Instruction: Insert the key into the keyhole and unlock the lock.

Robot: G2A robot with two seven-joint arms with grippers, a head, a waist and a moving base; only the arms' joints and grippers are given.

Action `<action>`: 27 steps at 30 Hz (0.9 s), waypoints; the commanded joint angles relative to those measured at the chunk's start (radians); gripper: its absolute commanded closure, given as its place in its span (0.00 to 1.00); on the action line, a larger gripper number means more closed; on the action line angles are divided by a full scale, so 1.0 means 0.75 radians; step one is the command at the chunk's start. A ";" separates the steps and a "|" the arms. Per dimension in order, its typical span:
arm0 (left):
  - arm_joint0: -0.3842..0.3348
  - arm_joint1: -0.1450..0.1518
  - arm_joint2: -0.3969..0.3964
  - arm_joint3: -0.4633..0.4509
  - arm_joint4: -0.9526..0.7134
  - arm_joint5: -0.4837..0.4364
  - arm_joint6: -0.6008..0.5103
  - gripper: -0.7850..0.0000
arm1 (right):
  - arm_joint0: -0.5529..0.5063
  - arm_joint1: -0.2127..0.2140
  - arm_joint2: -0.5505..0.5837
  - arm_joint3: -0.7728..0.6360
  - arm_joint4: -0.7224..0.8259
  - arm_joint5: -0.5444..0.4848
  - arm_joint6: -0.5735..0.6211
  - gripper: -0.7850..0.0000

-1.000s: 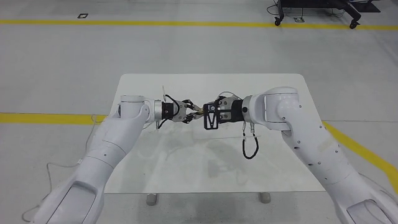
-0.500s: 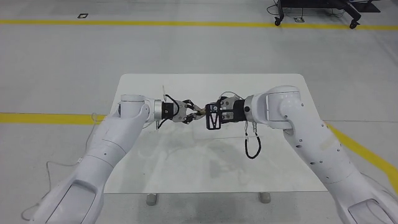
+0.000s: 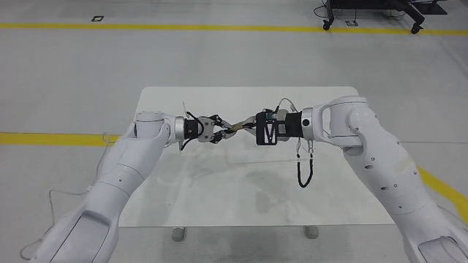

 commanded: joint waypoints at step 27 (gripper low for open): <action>0.192 0.066 -0.164 -0.450 0.251 -0.557 0.100 1.00 | 0.131 -0.013 -0.090 0.233 0.068 0.032 0.095 1.00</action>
